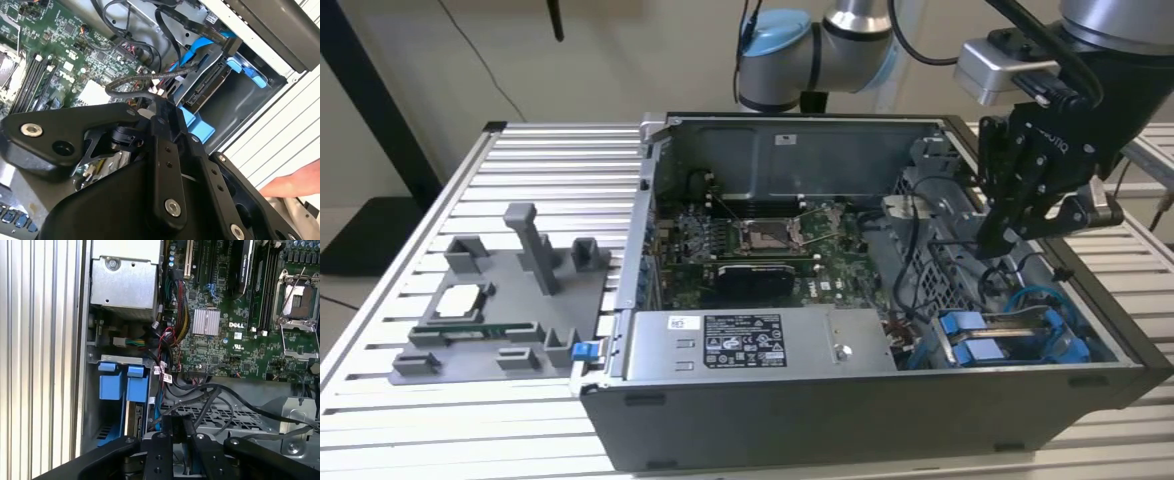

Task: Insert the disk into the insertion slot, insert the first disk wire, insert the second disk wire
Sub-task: 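Insert the first disk wire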

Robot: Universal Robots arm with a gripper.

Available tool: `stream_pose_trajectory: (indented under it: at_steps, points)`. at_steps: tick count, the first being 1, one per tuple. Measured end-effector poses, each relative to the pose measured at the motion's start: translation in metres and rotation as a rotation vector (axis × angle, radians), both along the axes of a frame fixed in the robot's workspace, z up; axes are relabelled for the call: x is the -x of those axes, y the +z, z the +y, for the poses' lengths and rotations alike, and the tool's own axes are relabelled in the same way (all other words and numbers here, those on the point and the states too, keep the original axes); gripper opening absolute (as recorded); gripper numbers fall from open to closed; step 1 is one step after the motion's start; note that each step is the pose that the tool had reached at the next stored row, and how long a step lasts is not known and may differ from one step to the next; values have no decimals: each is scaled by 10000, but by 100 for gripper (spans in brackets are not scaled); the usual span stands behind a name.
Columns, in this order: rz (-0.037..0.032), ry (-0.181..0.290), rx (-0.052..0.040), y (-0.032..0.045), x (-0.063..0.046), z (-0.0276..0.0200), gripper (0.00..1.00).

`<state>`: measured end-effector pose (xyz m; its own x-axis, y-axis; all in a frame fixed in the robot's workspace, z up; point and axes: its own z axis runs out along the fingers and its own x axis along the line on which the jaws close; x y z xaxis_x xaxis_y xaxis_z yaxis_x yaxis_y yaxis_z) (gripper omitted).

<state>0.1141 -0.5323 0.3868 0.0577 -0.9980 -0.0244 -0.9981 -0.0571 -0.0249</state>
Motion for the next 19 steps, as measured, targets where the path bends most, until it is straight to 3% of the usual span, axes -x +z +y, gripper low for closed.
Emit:
stream_pose_trajectory:
  at_steps: [14,19]
  points:
    - [1,0,0,-3,0,-1,0]
    - [64,-1,1,-9,-16,-46,0]
